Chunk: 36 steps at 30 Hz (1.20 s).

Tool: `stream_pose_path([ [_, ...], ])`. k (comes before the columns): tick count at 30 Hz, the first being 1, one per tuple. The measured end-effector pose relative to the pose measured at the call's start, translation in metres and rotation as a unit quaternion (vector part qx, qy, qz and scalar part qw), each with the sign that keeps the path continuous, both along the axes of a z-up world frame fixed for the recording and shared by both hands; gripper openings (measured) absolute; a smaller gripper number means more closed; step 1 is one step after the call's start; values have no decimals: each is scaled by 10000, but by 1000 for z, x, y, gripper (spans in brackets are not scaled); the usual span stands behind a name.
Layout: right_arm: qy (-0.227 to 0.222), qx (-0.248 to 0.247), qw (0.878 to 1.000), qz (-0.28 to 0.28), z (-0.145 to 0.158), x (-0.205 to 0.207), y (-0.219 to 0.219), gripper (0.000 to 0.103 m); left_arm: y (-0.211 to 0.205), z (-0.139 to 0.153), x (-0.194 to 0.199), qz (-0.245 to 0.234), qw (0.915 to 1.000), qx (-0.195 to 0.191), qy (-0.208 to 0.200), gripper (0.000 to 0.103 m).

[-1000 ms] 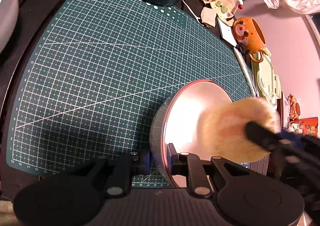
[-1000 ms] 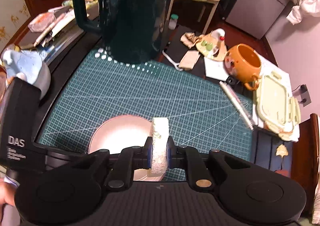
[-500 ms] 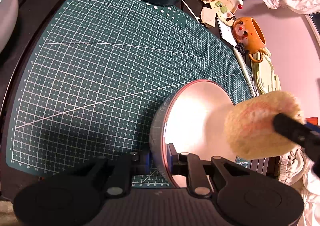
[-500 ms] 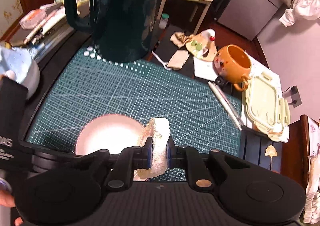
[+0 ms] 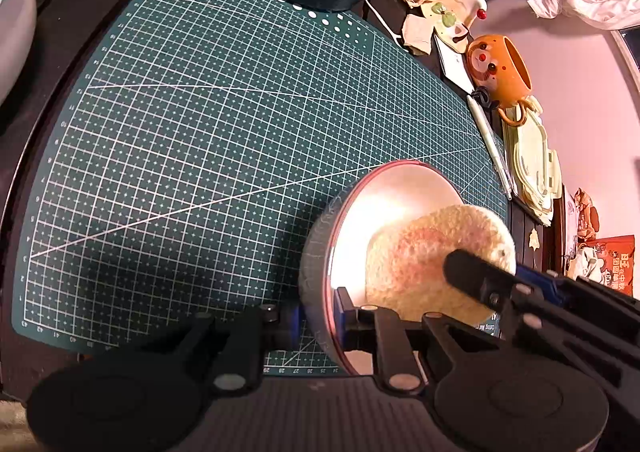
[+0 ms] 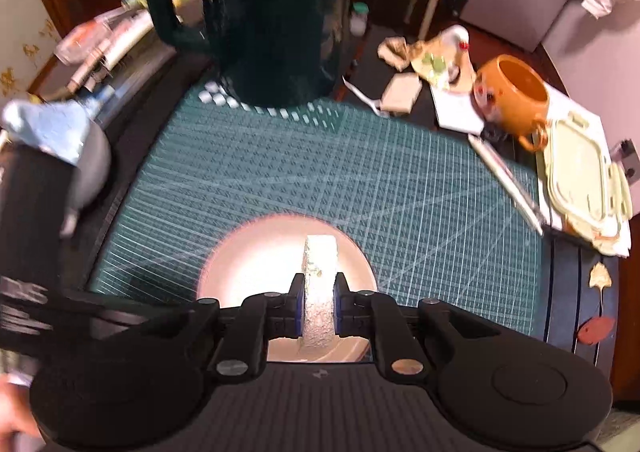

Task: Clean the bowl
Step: 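Tilt the bowl up with the left gripper while the right gripper scrubs its inside with the sponge, then hold the bowl with the left gripper while the right gripper wipes the sponge around inside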

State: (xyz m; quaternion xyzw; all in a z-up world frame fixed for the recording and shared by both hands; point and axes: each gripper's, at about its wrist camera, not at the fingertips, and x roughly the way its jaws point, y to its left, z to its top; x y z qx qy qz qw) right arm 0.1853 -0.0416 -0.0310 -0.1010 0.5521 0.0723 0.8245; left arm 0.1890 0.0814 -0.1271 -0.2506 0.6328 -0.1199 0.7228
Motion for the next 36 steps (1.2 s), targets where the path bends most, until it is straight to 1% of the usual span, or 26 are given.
stream_pose_path([
  [5,-77,-274,9996,-72,6,0,-10,12,0,0,2,-5,10000,6,4,16],
  [9,-138,-344,9993,-47,16,-1,-14,12,-1,-1,4,-8,10000,11,7,16],
  [14,-300,-467,9985,35,37,-6,-14,12,-5,-3,6,14,10000,10,9,16],
  [18,-420,-373,9984,85,54,-7,-15,12,-4,-5,5,34,10000,8,3,16],
  [21,-406,-128,9991,87,65,-7,-14,12,-4,-1,2,60,10000,-9,10,16],
  [23,-364,-27,9993,114,66,-6,-10,12,-4,1,0,69,10000,-21,15,16],
  [27,-281,33,9995,135,54,-3,-1,12,-7,2,-2,84,10000,-20,16,16],
  [30,-139,175,9997,122,36,-1,3,12,-6,4,-3,83,10000,-22,15,17],
  [32,-27,153,9999,70,20,1,5,12,-6,6,-4,77,10000,-19,13,17],
  [36,52,49,9999,-82,3,3,0,12,-6,8,-4,77,10000,-16,13,16],
])
